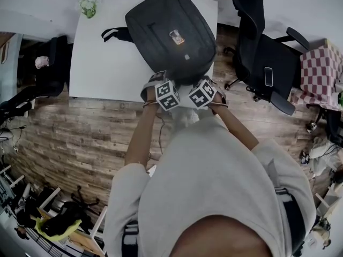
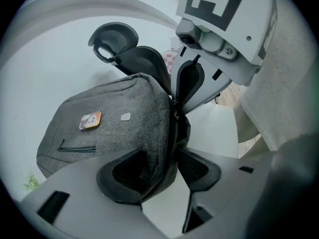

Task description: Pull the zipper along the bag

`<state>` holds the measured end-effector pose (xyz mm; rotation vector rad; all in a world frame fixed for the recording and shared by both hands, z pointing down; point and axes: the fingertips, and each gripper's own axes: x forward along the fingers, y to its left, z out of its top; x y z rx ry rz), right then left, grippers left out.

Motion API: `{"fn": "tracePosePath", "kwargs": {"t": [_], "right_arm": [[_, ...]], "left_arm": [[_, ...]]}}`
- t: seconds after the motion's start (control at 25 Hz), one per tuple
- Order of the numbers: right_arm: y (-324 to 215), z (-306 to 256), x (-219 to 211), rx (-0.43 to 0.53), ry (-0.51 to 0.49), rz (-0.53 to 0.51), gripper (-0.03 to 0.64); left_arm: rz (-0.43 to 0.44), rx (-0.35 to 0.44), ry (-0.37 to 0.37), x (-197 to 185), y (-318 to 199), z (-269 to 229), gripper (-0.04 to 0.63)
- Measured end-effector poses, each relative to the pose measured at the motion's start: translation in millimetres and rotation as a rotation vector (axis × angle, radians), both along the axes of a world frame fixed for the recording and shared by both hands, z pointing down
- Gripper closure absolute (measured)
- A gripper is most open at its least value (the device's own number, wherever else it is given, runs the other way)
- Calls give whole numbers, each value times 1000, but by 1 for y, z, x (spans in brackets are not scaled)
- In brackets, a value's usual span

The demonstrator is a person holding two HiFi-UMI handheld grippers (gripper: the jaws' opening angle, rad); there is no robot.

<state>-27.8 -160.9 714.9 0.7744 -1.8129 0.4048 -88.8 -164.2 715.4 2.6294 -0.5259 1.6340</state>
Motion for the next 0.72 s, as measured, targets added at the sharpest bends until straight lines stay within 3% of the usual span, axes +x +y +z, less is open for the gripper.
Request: {"fn": "tracePosePath", "kwargs": {"t": [0.2,0.32,0.44,0.72], "right_arm": [[4,-6,2,-2,-85,17,573],[6,-10,3,-13,-149,33,479],[1,-23,10,7,-218,75,453],[-36,-77,24,179,-348,169,497]], "left_arm": [[-5,91,24,1,4,-4,356],[-57,112,57,-3,5,-12,354],[-169,122,125,-15,5,-25,354],[-551,164,390,-55,-15,-84,362]]}}
